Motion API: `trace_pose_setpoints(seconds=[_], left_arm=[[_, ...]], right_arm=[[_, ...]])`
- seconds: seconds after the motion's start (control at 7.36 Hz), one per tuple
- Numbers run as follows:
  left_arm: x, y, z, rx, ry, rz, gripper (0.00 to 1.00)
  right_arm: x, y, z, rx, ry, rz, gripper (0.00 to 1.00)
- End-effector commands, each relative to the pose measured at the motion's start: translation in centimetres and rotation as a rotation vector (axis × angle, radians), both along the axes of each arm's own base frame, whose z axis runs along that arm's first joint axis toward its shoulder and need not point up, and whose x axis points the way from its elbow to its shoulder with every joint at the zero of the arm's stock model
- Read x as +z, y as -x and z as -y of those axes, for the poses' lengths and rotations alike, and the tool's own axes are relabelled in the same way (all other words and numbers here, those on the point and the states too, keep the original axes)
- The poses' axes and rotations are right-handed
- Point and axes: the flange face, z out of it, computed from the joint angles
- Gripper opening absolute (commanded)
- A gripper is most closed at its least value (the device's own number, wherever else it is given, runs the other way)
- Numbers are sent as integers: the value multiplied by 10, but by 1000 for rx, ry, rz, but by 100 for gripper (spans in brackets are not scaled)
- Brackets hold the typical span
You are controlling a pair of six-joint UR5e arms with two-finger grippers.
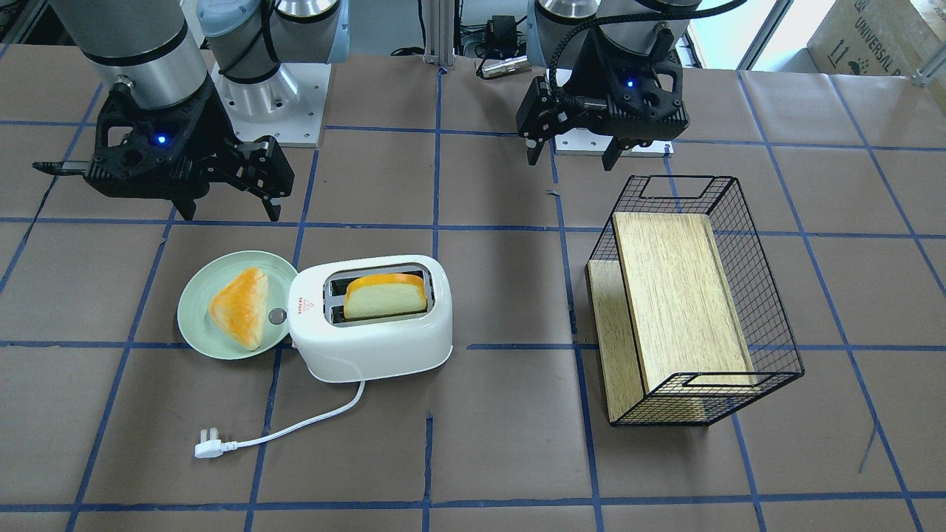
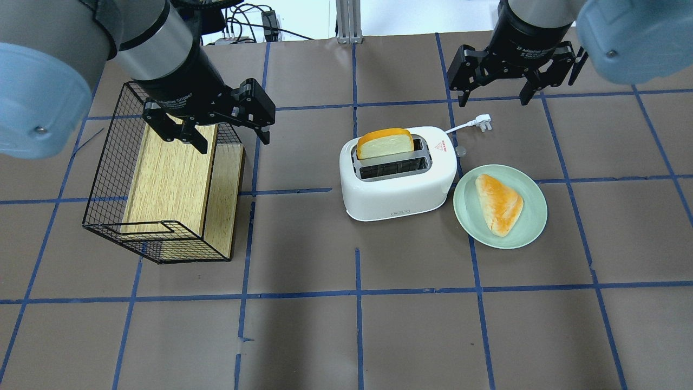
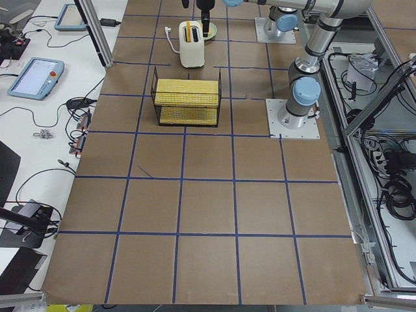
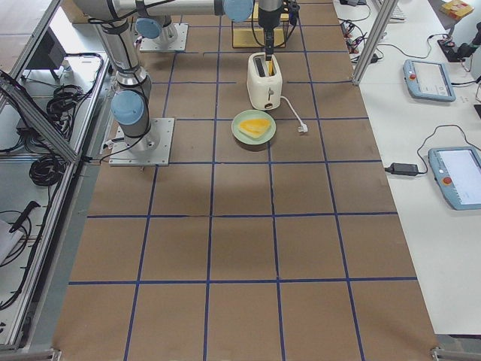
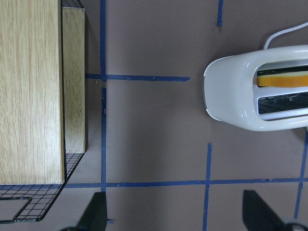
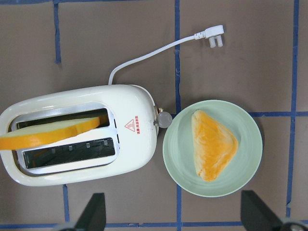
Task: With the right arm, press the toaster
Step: 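Move the right gripper toward the toaster's side lever near the plate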
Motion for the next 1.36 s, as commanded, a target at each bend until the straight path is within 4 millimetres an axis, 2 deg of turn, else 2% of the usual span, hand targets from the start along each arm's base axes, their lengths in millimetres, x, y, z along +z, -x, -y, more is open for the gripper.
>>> trace_pose_setpoints(seconds=[0.0, 0.27, 0.68, 0.95, 1.09, 1.22], left_arm=[[0, 0, 0, 0, 0, 0, 100], [0, 0, 0, 0, 0, 0, 100], [0, 0, 0, 0, 0, 0, 100], [0, 0, 0, 0, 0, 0, 100], [0, 0, 0, 0, 0, 0, 100], [0, 0, 0, 0, 0, 0, 100]], right_arm=[[-13, 1, -4, 3, -25, -5, 100], [-19, 1, -16, 2, -39, -8, 100], [-22, 10, -18, 24, -40, -81, 100], [-23, 3, -13, 25, -32, 1, 99], [-19, 3, -6, 69, -5, -3, 86], [-27, 1, 2, 155, 40, -15, 52]])
